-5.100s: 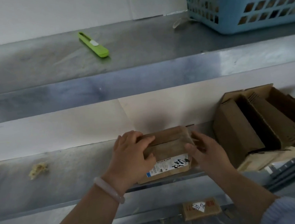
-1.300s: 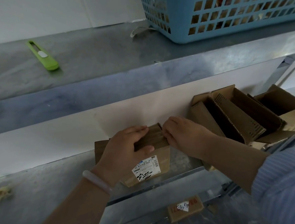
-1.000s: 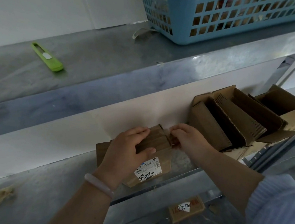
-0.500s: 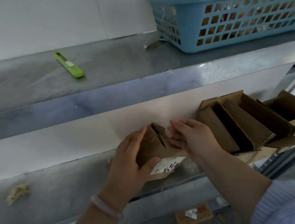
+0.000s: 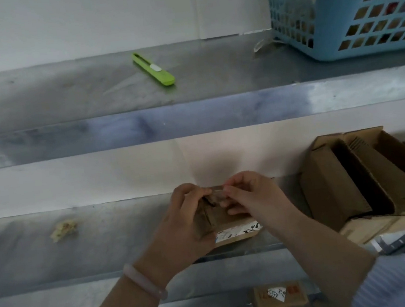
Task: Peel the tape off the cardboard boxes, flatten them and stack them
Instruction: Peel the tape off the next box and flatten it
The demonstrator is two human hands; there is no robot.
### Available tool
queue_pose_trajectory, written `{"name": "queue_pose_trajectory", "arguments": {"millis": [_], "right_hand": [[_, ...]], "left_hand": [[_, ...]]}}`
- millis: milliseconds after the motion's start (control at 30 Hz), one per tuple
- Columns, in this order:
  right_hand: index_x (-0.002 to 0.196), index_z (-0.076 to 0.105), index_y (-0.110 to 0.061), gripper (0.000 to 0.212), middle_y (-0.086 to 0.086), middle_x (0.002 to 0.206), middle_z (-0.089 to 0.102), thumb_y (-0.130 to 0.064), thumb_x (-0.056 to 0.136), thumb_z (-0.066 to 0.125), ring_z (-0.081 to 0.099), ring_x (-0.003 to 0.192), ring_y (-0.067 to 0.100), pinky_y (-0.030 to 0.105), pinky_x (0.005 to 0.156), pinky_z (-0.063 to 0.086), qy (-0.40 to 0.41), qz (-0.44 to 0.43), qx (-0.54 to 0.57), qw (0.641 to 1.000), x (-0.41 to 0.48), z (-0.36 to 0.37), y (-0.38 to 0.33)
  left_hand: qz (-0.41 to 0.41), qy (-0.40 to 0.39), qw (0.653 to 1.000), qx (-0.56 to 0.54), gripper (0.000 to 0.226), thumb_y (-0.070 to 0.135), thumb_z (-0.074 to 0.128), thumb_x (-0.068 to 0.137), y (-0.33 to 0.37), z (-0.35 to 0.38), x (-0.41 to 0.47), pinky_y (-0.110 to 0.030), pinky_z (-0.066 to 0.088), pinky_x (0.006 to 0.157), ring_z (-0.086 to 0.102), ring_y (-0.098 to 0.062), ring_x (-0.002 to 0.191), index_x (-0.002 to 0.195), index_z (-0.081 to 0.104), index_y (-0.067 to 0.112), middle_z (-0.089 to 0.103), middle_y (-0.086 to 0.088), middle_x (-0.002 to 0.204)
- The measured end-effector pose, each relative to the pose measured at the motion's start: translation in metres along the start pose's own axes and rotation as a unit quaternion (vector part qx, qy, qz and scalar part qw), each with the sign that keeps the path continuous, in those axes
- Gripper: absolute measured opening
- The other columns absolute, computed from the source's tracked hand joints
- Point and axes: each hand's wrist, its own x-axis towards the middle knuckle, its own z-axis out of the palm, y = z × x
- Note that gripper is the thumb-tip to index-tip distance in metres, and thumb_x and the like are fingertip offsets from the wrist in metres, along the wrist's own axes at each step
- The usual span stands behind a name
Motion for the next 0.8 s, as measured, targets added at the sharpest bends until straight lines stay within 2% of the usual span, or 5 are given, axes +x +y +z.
{"name": "queue_pose_trajectory", "arguments": {"millis": [167, 333, 467, 667, 800], "right_hand": [[0.087, 0.068, -0.020, 0.007, -0.004, 0.069, 0.073, -0.013, 0.089, 0.069, 0.070, 0.064, 0.010, 0.026, 0.066, 0.059, -0.008, -0.012, -0.160, 0.987, 0.006, 0.022, 0.016], [0.085, 0.065, -0.026, 0.009, -0.008, 0.070, 0.072, -0.020, 0.091, 0.066, 0.068, 0.065, 0.005, 0.022, 0.066, 0.057, 0.015, -0.035, -0.254, 0.967, 0.013, 0.033, 0.019], [0.090, 0.064, -0.016, 0.007, 0.002, 0.072, 0.073, -0.011, 0.094, 0.061, 0.073, 0.071, 0.016, 0.038, 0.075, 0.061, 0.067, 0.007, -0.129, 0.989, 0.026, 0.024, 0.017], [0.100, 0.065, -0.013, 0.009, 0.004, 0.079, 0.073, -0.009, 0.093, 0.062, 0.073, 0.074, 0.017, 0.032, 0.073, 0.060, 0.130, -0.012, -0.013, 0.991, 0.026, 0.011, 0.014], [0.095, 0.070, -0.034, 0.007, -0.019, 0.081, 0.069, -0.032, 0.088, 0.069, 0.063, 0.078, -0.010, 0.005, 0.068, 0.046, 0.048, -0.102, -0.294, 0.949, 0.016, 0.008, 0.017]], "left_hand": [[-0.074, 0.010, 0.997, 0.011, 0.069, 0.048, 0.072, 0.059, -0.020, 0.009, -0.022, -0.021, 0.049, 0.090, 0.046, 0.003, 0.108, 0.120, 0.054, 0.020, 0.041, 0.012, 0.122], [-0.105, 0.024, 0.994, -0.022, 0.061, 0.033, 0.075, 0.072, -0.035, 0.022, -0.033, -0.033, 0.055, 0.089, 0.046, -0.008, 0.122, 0.126, 0.053, 0.016, 0.040, 0.008, 0.134], [-0.088, 0.006, 0.996, 0.016, 0.055, 0.029, 0.078, 0.074, -0.038, 0.017, -0.029, -0.030, 0.057, 0.083, 0.049, -0.010, 0.116, 0.122, 0.053, 0.018, 0.039, 0.009, 0.134], [-0.070, 0.002, 0.996, 0.055, 0.054, 0.048, 0.070, 0.074, -0.039, 0.012, -0.026, -0.024, 0.051, 0.094, 0.044, -0.003, 0.118, 0.119, 0.054, 0.022, 0.035, 0.011, 0.140], [-0.042, -0.012, 0.994, 0.104, 0.056, 0.054, 0.064, 0.072, -0.034, 0.007, -0.018, -0.026, 0.045, 0.100, 0.048, -0.010, 0.121, 0.115, 0.058, 0.019, 0.046, 0.005, 0.140]]}}
